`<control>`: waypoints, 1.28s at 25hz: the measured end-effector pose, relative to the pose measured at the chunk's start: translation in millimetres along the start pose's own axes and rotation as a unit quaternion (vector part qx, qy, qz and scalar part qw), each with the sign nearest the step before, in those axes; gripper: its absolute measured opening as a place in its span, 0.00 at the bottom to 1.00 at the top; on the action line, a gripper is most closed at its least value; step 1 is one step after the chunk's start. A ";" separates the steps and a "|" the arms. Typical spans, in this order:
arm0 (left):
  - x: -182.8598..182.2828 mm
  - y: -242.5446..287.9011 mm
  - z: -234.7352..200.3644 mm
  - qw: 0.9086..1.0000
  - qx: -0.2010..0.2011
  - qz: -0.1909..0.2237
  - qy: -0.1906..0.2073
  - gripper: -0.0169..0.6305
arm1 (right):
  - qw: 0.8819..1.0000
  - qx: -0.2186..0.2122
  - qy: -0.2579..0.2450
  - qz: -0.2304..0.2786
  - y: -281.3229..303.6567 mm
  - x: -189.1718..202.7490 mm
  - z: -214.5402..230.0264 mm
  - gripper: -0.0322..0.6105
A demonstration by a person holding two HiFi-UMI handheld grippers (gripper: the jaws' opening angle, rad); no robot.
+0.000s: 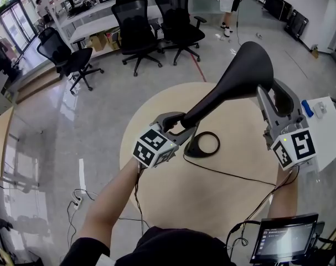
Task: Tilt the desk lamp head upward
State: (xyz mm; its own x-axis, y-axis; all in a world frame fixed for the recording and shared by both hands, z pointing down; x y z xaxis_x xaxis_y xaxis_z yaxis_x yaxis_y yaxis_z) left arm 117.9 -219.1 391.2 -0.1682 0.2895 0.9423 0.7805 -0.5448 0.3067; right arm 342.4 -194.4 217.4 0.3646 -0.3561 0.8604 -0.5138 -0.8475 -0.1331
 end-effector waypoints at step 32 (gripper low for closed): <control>19.1 -22.5 -0.4 0.993 -0.053 0.078 -0.070 0.36 | 0.999 0.026 0.044 0.008 -22.9 21.3 12.2 0.27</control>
State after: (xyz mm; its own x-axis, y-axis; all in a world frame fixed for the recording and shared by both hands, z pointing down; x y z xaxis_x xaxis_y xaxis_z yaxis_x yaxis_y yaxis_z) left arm 96.9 -201.7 402.4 0.0413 0.2980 0.9537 0.7216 -0.6691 0.1778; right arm 371.5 -187.3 232.8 0.2853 -0.3359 0.8976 -0.4780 -0.8616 -0.1705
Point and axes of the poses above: the fingertips, and each gripper's own axes: y forward along the fingers, z to its right, x out of its underside, the point moved 5 cm from there along -y, backward along the fingers, and after that the axes turned 9 degrees about -y, right-handed, at the moved point
